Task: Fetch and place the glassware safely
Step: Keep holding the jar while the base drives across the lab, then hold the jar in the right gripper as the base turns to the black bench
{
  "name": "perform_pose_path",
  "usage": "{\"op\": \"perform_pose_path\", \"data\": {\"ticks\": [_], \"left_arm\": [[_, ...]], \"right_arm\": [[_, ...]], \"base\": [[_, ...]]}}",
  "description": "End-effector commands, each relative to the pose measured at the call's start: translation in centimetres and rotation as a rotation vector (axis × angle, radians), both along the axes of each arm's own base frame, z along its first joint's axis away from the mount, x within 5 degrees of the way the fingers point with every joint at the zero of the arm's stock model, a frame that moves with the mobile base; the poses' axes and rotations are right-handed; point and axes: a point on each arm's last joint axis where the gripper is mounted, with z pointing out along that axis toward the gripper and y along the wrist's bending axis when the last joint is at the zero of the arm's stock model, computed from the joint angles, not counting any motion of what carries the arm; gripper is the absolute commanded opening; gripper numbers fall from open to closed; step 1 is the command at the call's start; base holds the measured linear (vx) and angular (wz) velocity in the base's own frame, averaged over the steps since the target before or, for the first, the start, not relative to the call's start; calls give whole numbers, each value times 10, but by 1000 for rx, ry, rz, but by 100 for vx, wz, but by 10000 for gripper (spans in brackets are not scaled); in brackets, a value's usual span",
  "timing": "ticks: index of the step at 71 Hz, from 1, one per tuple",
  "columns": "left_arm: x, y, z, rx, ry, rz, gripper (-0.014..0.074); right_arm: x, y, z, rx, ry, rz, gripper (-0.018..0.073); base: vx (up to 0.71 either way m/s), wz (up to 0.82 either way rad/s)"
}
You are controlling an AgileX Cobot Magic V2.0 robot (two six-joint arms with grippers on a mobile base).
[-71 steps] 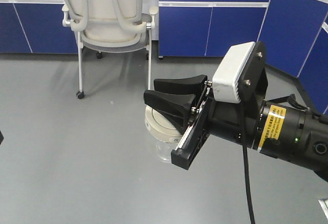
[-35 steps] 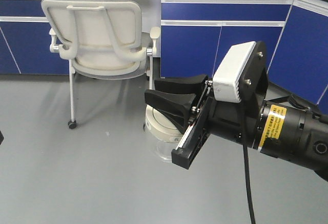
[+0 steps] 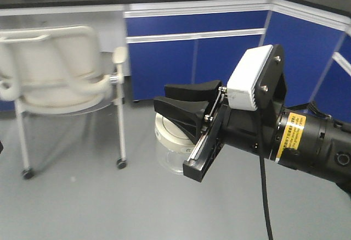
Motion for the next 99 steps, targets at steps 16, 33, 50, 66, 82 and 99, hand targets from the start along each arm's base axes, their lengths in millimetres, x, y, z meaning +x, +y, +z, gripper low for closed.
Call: {"op": "perform_pose_path", "data": {"ticks": [16,33,50,66,82,99], "left_arm": [[1,-1,16,-18,-100,-11,-7],[1,-1,16,-18,-100,-11,-7],[1,-1,16,-18,-100,-11,-7],[1,-1,16,-18,-100,-11,-7],[1,-1,16,-18,-100,-11,-7],[1,-1,16,-18,-100,-11,-7]], "right_arm": [[-5,-1,22,93,-49,27,0],[-5,-1,22,93,-49,27,0],[-5,-1,22,93,-49,27,0],[-5,-1,22,93,-49,27,0],[-5,-1,22,93,-49,27,0],[-5,-1,22,93,-49,27,0]], "base": [[20,-72],[19,-75],[18,-70],[18,-69],[18,-68],[17,-67]]}}
